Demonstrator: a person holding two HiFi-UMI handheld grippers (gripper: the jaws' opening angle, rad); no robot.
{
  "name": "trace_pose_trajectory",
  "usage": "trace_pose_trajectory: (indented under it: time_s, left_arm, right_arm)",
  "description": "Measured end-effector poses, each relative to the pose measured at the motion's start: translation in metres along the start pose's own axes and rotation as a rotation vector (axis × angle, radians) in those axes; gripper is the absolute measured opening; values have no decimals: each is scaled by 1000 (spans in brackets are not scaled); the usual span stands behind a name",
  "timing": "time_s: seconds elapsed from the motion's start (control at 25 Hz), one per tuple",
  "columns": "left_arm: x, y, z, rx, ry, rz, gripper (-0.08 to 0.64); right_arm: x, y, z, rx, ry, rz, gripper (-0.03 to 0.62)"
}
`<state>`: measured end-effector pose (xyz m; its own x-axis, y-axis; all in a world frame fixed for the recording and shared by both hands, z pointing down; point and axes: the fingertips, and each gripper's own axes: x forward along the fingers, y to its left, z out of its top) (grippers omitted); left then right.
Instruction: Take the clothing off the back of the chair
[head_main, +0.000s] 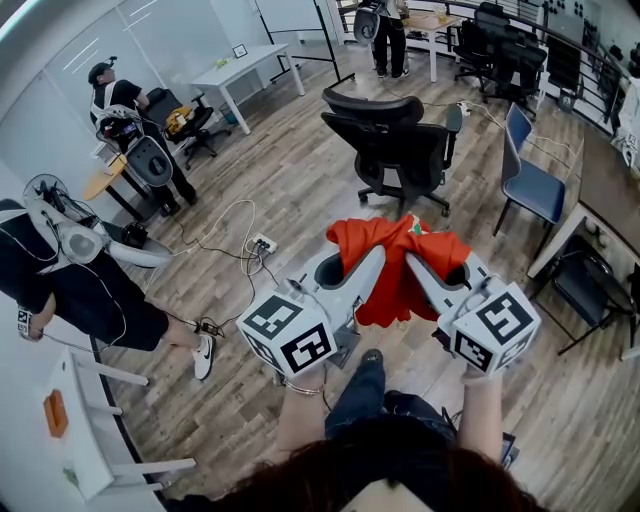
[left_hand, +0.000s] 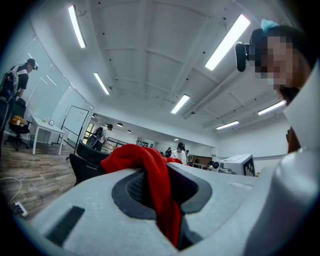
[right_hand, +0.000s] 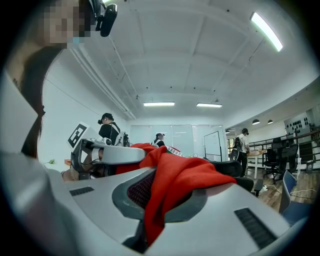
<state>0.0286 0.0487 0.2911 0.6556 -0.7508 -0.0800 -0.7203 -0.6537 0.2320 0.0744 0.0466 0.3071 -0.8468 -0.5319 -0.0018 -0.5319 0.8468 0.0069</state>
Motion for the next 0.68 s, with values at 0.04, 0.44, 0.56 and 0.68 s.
trace_pose_trajectory:
  time_s: [0.04, 0.44, 0.56, 0.68]
  left_arm:
    - [1, -1, 1, 1, 0, -1, 69]
    - [7, -1, 7, 0, -8, -12, 71]
    - [10, 4, 9, -3, -11, -8, 71]
    - [13, 7, 10, 7, -13, -12, 71]
  right_arm:
    - [-1, 0, 1, -1, -1, -1, 25]
    - [0, -7, 8, -15, -7, 4, 26]
    - [4, -11, 8, -14, -11, 10, 25]
    - [8, -15, 7, -11, -16, 13, 25]
